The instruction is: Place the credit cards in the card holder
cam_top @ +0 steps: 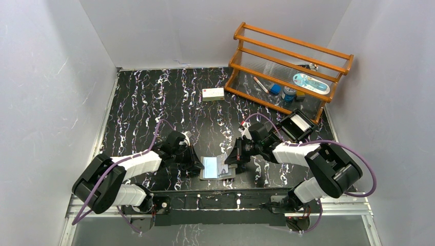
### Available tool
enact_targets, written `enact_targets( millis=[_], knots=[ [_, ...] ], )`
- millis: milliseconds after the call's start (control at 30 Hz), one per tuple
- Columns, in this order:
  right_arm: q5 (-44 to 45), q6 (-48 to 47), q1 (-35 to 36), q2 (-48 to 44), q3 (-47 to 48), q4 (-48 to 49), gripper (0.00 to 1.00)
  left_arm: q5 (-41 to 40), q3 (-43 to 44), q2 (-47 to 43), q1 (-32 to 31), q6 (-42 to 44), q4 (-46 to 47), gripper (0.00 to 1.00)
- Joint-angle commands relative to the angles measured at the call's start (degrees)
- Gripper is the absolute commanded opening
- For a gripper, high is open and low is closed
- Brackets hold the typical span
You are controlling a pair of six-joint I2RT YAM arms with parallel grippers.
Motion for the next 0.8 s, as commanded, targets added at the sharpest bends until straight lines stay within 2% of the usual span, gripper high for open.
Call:
enact_targets(
  millis=[0,433,767],
  knots=[
    [-0.8,0.9,0.0,-0.2,-0.7,2.9,0.00,-0.2,-0.9,-1.2,0.2,-0.1,-0.6,0.00],
    [-0.9,3.1,0.0,2.3,-2.5,6.3,0.00,-0.1,-1.3,-1.3,0.2,-0.7,0.0,0.00],
    [-0.2,1.0,0.0,2.6,-2.6,4.2,0.00,-0.1,-1.5,-0.9,0.2,-0.6,0.3,0.00]
  ],
)
